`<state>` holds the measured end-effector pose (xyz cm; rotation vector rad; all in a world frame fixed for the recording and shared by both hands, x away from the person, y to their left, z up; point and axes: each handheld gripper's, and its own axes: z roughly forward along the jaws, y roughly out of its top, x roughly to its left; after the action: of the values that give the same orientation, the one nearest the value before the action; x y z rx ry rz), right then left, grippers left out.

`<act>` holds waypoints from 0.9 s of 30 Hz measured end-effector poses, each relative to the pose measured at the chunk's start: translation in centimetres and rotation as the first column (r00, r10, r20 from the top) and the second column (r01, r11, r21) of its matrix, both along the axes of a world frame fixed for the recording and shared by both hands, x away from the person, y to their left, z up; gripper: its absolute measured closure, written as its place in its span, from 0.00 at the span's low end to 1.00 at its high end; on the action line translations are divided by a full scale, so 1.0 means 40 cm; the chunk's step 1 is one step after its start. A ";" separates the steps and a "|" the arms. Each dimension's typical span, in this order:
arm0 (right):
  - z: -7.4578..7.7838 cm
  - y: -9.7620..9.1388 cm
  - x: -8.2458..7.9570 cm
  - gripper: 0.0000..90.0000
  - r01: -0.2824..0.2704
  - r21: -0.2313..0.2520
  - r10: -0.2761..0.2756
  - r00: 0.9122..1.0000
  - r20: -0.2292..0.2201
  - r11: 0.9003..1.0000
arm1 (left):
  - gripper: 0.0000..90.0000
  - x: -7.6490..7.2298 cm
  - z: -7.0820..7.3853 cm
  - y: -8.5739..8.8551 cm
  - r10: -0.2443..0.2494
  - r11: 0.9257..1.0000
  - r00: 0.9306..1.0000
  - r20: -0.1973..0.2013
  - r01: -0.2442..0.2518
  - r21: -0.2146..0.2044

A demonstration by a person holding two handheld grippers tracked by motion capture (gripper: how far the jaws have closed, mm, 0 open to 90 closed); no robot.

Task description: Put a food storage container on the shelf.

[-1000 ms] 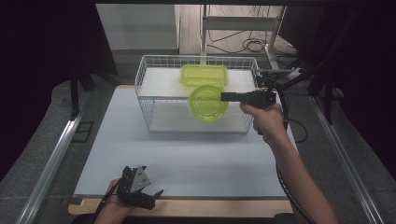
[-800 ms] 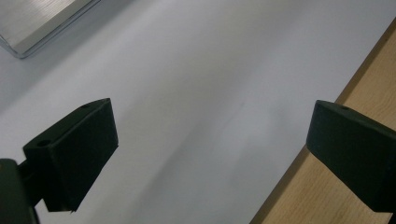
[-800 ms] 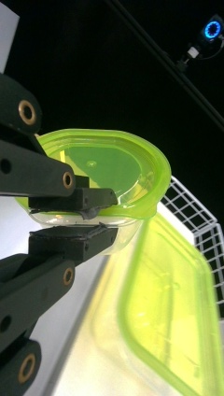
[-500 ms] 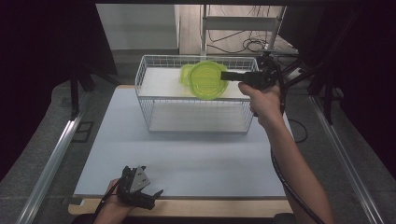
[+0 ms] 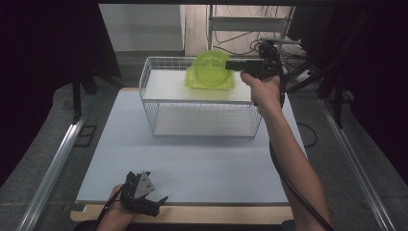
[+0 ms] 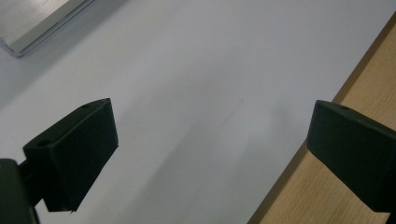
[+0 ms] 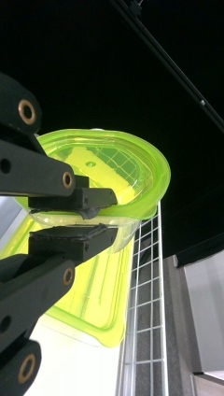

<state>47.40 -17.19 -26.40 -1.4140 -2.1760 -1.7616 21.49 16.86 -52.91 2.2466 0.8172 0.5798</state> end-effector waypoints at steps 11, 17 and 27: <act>0.007 0.032 0.007 0.84 0.061 -0.101 -0.057 0.998 0.037 0.993 | 0.02 -0.001 -0.001 -0.004 -0.007 1.000 1.000 -0.001 0.007 0.009; 0.011 0.049 0.007 0.77 0.090 -0.154 -0.080 0.994 0.070 0.984 | 0.02 -0.001 -0.002 -0.004 -0.007 1.000 1.000 0.000 0.007 0.010; 0.005 0.053 0.020 0.74 0.125 -0.172 -0.110 0.989 0.095 0.977 | 0.02 -0.002 -0.003 -0.005 -0.013 1.000 1.000 -0.004 0.014 0.019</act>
<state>48.21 -15.08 -26.22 -1.5628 -2.3946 -1.7312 21.42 16.67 -53.02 2.2697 0.8007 0.5801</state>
